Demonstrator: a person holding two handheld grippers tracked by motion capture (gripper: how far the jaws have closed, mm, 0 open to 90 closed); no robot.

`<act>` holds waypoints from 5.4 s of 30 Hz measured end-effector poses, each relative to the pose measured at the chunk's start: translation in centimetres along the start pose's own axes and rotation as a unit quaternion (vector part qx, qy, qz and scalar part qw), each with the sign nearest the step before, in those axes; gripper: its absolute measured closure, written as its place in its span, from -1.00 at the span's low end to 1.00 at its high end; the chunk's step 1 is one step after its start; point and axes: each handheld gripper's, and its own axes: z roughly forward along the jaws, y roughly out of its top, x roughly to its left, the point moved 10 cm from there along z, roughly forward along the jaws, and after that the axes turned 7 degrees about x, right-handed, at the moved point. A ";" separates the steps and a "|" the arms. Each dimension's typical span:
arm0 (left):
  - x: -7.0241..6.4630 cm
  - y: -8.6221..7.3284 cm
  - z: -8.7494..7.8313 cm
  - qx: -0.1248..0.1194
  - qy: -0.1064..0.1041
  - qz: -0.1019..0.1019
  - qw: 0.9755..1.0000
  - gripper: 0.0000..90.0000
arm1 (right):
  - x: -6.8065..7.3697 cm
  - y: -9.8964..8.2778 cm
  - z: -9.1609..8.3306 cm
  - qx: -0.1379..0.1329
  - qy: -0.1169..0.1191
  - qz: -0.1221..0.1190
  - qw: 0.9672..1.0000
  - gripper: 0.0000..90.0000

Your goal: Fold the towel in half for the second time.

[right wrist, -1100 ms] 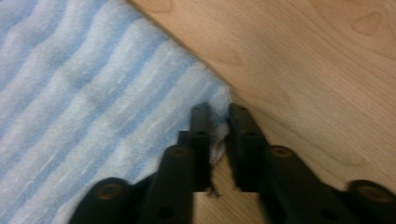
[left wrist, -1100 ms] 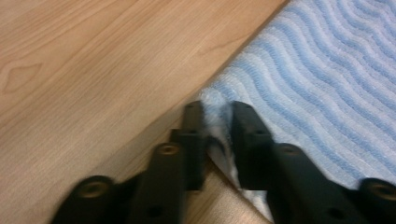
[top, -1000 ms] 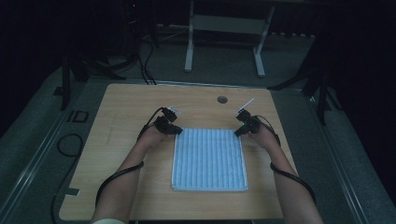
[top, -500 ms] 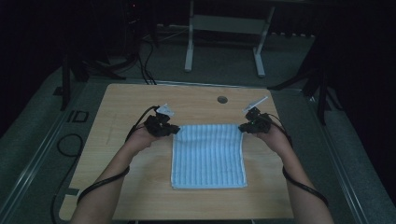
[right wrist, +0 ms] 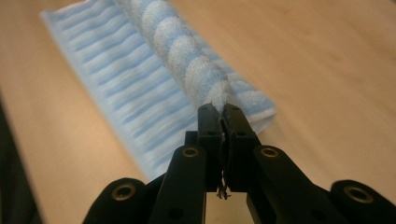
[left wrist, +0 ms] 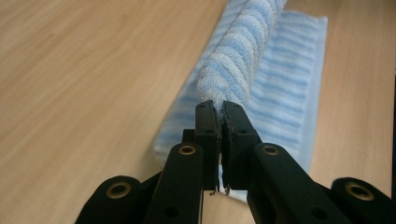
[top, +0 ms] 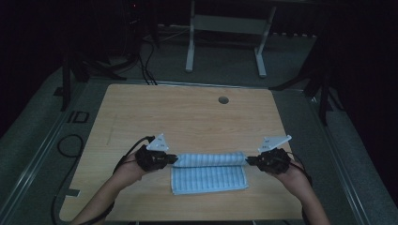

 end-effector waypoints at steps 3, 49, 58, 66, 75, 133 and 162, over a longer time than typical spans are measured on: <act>-1.8 -1.0 0.2 0.008 -0.010 0.011 1.000 0.90 | 1.4 -1.5 0.2 0.009 0.012 -0.001 1.000 0.94; 5.4 -3.0 6.1 0.108 0.026 -0.075 0.991 0.05 | 0.7 1.7 11.0 0.073 0.040 0.018 0.996 0.28; 9.7 -3.2 6.0 0.092 0.047 -0.100 0.990 0.04 | -1.8 5.4 13.6 0.048 0.033 0.046 0.997 0.22; 11.6 -2.8 6.2 0.100 0.057 -0.106 0.988 0.04 | -2.6 6.9 14.5 0.062 0.034 0.054 0.996 0.11; 10.6 -2.2 5.0 0.046 0.061 -0.123 0.990 -0.42 | -2.4 7.5 13.1 0.030 0.052 0.050 0.997 -0.21; 8.1 -12.7 -1.5 -0.050 0.114 -0.232 0.965 -0.95 | -7.4 -7.1 5.3 -0.092 -0.103 0.180 0.974 -0.71; 10.4 -15.9 -5.0 -0.096 0.188 -0.297 0.932 -0.94 | -11.7 -12.2 1.5 -0.128 -0.234 0.327 0.907 -0.76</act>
